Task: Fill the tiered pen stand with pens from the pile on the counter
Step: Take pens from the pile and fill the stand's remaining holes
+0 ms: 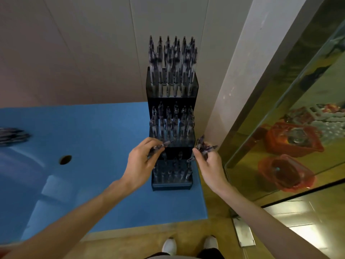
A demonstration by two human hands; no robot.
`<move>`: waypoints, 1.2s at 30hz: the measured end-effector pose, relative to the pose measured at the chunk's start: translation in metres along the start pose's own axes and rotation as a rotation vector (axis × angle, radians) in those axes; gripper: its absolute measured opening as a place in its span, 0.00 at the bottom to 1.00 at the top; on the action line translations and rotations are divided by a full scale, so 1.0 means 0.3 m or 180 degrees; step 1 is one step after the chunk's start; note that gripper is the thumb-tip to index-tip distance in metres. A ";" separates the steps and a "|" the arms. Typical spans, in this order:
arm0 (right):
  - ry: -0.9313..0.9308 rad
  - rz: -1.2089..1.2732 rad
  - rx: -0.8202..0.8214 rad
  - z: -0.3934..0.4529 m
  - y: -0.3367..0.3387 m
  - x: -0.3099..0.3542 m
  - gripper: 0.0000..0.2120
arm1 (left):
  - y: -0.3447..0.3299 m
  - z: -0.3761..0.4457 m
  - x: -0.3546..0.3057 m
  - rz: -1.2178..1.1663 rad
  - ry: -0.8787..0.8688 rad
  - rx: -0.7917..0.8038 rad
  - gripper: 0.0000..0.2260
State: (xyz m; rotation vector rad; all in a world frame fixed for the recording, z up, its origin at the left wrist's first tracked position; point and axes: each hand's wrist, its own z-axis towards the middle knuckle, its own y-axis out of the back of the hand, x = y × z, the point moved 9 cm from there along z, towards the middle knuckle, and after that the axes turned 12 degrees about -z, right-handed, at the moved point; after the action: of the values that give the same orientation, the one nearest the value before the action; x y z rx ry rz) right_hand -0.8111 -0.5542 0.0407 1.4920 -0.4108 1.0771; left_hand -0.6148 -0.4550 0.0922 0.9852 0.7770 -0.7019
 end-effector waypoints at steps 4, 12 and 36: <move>0.0126 -0.0162 0.0203 -0.009 -0.054 -0.036 0.11 | 0.002 -0.010 -0.013 0.0193 -0.0046 0.0011 0.04; 0.0513 -0.0573 0.0040 -0.019 -0.064 -0.046 0.07 | 0.019 -0.033 -0.007 0.0401 -0.0124 -0.0028 0.03; 0.0195 -0.0430 0.0117 -0.029 -0.125 -0.075 0.12 | 0.012 -0.017 -0.032 0.0400 -0.0124 0.0155 0.03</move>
State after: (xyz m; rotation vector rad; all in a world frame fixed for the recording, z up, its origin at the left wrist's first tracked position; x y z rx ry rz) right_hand -0.7971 -0.5442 -0.0005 1.4933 -0.2450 1.0251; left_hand -0.6184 -0.4475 0.0999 1.0524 0.6605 -0.6317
